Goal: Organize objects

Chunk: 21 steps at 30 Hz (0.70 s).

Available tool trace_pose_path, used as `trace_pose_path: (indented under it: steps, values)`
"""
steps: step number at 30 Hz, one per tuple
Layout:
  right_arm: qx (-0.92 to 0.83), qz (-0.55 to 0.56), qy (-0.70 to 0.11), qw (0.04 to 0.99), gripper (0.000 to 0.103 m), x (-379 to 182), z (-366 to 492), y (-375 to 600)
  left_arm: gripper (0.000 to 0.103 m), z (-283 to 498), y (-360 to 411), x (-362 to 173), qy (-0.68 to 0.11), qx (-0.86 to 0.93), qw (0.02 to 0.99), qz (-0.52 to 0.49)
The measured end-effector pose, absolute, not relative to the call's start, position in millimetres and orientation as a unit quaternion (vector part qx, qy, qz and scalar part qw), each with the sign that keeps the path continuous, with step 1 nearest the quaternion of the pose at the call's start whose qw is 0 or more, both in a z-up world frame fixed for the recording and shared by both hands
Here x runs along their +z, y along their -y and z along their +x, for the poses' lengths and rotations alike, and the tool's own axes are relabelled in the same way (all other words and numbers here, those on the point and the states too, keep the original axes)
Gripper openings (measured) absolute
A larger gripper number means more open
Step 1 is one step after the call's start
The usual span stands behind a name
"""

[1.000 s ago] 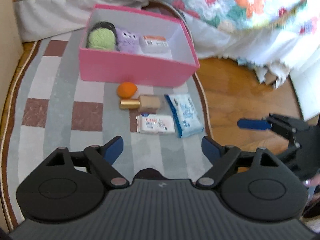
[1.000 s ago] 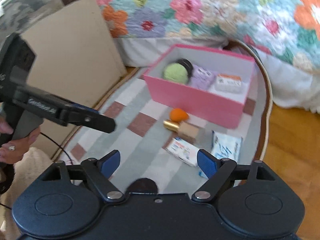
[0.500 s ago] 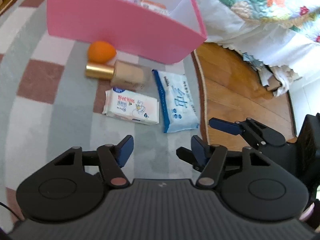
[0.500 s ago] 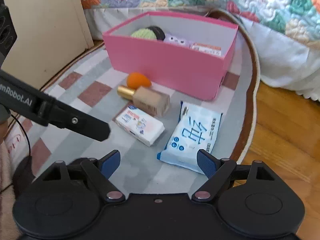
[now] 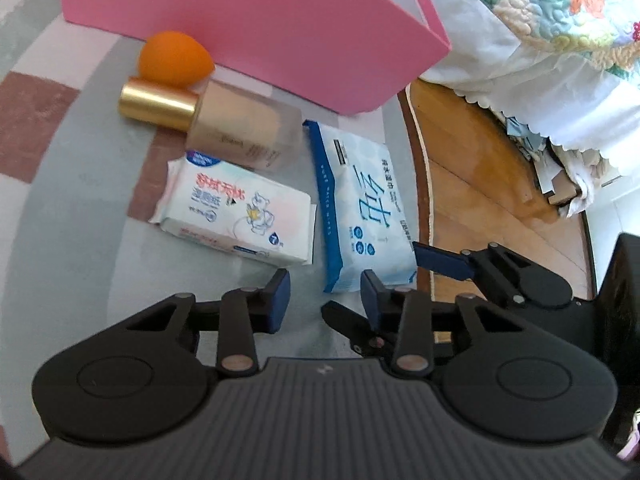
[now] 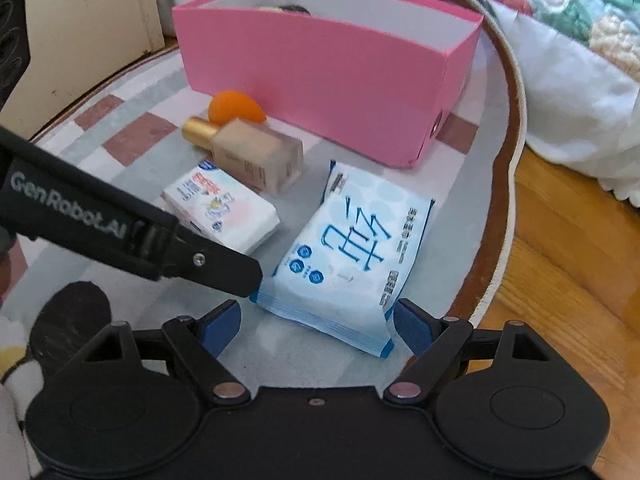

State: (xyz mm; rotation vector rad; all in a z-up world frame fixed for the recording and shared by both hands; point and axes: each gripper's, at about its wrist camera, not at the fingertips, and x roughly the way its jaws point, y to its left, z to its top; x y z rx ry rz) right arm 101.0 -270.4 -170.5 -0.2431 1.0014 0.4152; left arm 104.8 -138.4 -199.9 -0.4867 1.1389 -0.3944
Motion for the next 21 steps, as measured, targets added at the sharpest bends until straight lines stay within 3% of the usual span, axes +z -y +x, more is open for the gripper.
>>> trace_pose_path:
  steps: [5, 12, 21]
  values:
    - [0.194, -0.084, -0.473, 0.855, 0.087, -175, 102, 274, 0.036, 101, 135, -207, -0.506, -0.196, 0.806, -0.235]
    - [0.189, -0.092, -0.465, 0.86, 0.054, -167, 90, 267, 0.036, 104, 126, -214, -0.513, -0.206, 0.791, -0.262]
    - [0.178, -0.08, -0.482, 0.854, 0.033, -157, 64, 251, 0.036, 82, 104, -206, -0.551, -0.189, 0.771, -0.258]
